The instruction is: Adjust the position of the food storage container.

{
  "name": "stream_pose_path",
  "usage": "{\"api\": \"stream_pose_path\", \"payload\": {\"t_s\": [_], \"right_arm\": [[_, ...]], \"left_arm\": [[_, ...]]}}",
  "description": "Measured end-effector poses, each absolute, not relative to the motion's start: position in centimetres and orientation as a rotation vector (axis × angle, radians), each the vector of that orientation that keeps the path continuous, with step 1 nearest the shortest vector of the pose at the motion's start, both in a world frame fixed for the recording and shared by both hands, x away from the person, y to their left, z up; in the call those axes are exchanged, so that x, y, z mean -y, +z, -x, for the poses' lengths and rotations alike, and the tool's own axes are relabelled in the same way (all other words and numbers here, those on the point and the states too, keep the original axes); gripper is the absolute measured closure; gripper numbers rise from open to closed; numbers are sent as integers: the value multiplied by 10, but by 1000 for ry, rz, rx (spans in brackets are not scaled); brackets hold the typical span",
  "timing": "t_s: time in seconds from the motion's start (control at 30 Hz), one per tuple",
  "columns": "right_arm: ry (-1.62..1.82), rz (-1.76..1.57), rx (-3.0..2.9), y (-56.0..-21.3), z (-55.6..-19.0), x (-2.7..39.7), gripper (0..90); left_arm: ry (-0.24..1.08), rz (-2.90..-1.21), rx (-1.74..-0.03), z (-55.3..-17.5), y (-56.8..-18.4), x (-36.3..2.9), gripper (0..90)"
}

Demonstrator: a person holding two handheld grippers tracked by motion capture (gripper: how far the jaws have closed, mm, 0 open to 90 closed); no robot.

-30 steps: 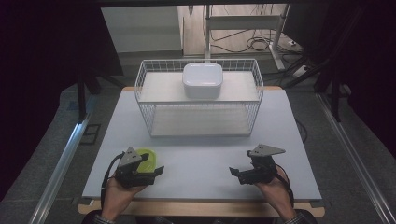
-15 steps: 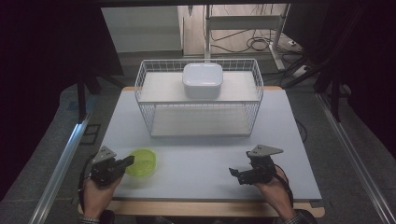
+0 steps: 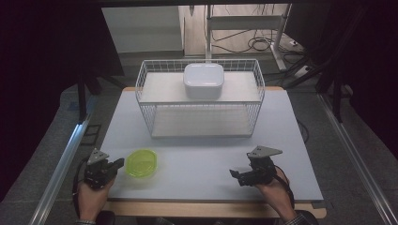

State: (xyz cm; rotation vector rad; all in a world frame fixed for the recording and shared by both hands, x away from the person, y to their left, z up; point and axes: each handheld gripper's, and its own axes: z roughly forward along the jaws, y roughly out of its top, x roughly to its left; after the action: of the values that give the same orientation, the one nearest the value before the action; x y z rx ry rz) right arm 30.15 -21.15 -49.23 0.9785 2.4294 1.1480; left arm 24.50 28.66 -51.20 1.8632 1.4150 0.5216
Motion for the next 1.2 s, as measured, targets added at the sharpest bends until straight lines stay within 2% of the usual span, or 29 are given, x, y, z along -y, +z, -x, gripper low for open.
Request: {"api": "stream_pose_path", "payload": {"t_s": [0.33,1.2], "right_arm": [[1112,-970,-2454,-495,-301,207,69],[1082,-955,-2483,-500,-301,200,70]], "left_arm": [[487,-1888,-1408,-250,-516,-275,899],[280,-2016,-1267,-272,-533,-225,898]]}}
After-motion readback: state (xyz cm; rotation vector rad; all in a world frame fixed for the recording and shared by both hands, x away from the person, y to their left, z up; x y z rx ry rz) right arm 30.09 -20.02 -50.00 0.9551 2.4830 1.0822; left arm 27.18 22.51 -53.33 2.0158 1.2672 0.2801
